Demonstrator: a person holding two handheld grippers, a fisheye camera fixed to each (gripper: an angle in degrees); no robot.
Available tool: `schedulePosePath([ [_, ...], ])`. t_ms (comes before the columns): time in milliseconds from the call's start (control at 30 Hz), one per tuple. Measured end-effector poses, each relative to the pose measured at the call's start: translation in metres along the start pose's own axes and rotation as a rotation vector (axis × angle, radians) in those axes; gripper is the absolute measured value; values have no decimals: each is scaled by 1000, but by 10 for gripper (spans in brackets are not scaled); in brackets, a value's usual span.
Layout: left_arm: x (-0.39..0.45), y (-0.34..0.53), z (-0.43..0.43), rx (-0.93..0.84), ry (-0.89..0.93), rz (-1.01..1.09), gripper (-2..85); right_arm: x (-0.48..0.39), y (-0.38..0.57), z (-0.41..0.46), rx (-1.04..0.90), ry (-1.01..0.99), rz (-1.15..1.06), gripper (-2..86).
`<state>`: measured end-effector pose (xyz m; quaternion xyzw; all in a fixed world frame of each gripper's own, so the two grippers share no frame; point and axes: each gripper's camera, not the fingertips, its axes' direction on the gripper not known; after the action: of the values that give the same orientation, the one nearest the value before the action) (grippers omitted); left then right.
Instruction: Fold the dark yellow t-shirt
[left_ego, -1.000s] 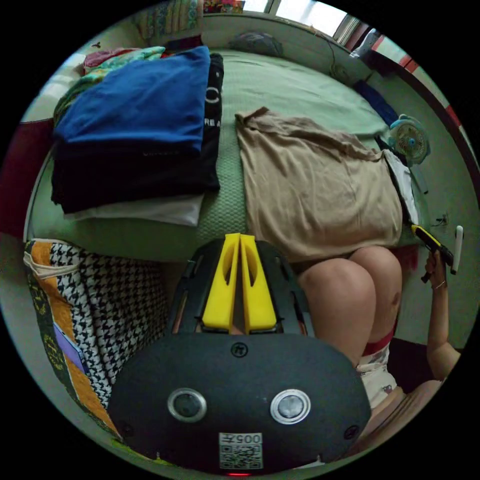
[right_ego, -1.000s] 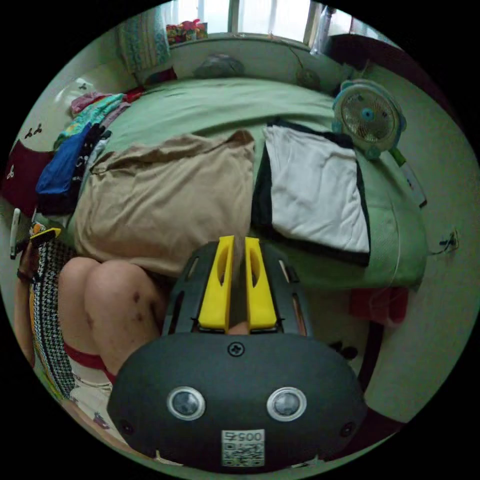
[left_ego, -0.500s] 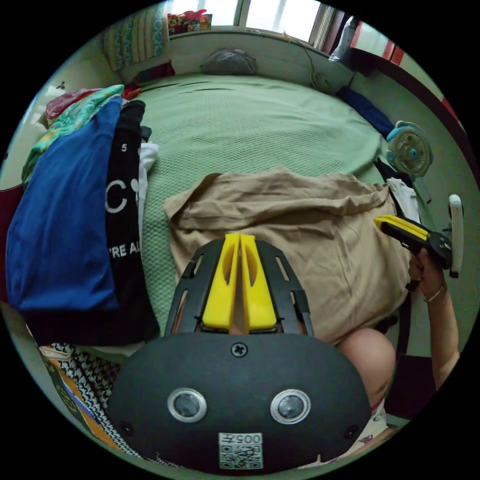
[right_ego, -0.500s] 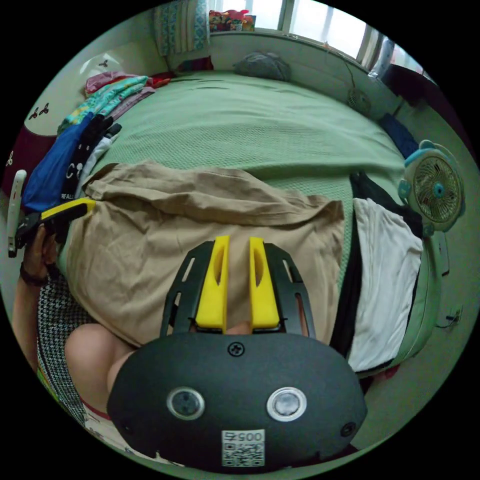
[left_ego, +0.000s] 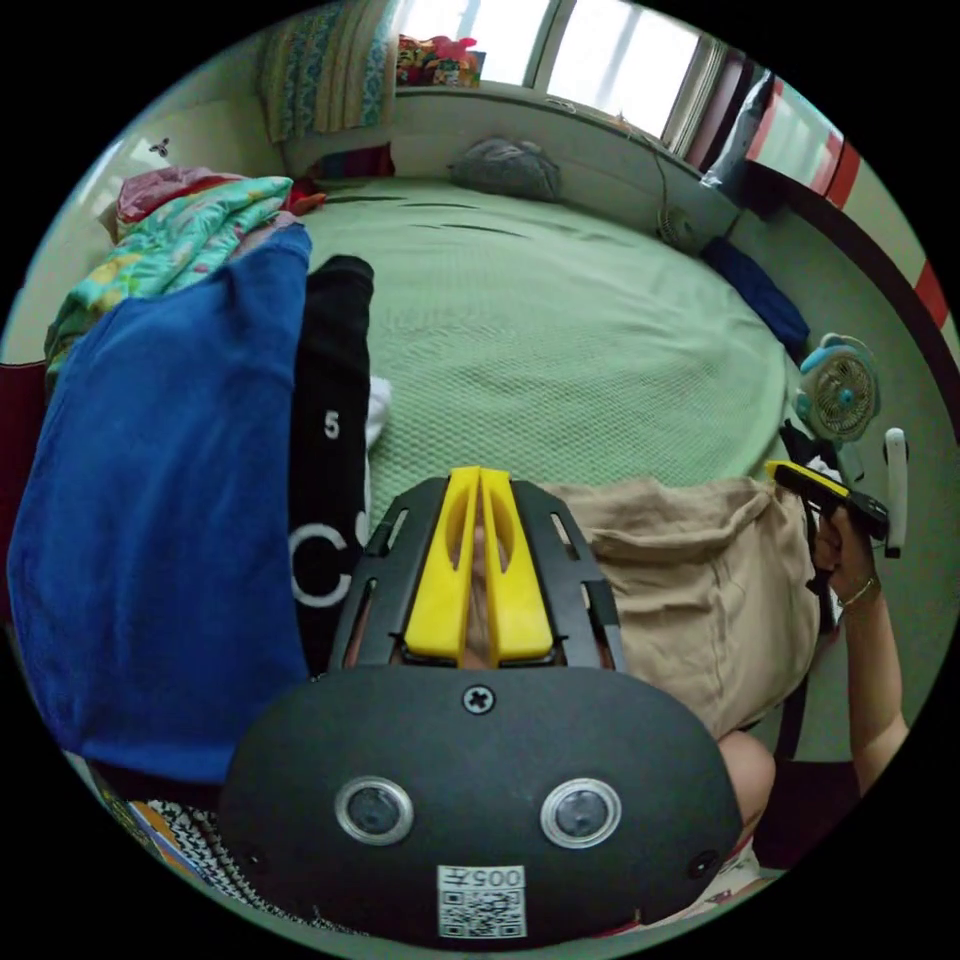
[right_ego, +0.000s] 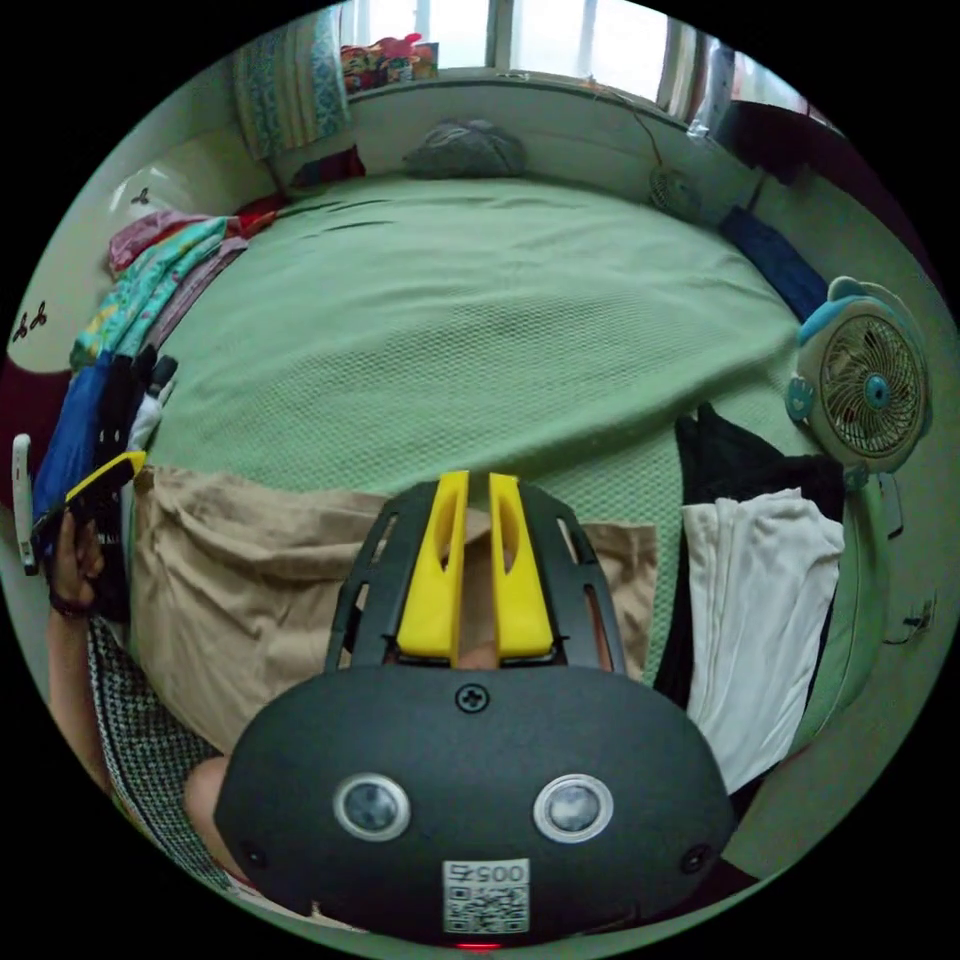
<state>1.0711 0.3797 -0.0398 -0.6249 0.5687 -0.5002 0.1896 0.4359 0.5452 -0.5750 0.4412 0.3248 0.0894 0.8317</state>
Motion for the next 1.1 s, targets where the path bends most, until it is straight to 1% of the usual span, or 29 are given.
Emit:
schedulePosePath([
  [33,6,0,-2,11,3,11,-6,1,0,-5,6,-16,14,44],
  [133,27,11,-1,-8,22,67,-7,-14,17,-19,24,-86,-78,47],
  [233,54,28,9,-52,86,148,-7,-38,48,-21,3,-79,-193,54],
  [333,82,40,24,-87,112,194,-7,-53,67,-16,-25,-107,-238,59],
  [400,96,41,34,-118,165,185,-7,-61,69,-12,-35,-94,-248,57],
  [467,111,39,44,-131,207,180,-7,-72,65,-9,-28,-23,-253,59],
  [667,146,19,64,-146,144,122,-7,-71,30,-19,-7,0,-149,62],
  [733,151,16,62,-117,136,53,-7,-64,21,-22,-13,-16,-109,62],
  [800,156,18,58,-90,137,30,-7,-53,17,-27,-20,-27,-62,62],
  [900,172,32,52,-82,126,61,-6,-35,27,-42,-5,-57,-44,62],
  [1100,219,81,39,-79,16,171,2,15,87,-76,-6,-37,-56,62],
])
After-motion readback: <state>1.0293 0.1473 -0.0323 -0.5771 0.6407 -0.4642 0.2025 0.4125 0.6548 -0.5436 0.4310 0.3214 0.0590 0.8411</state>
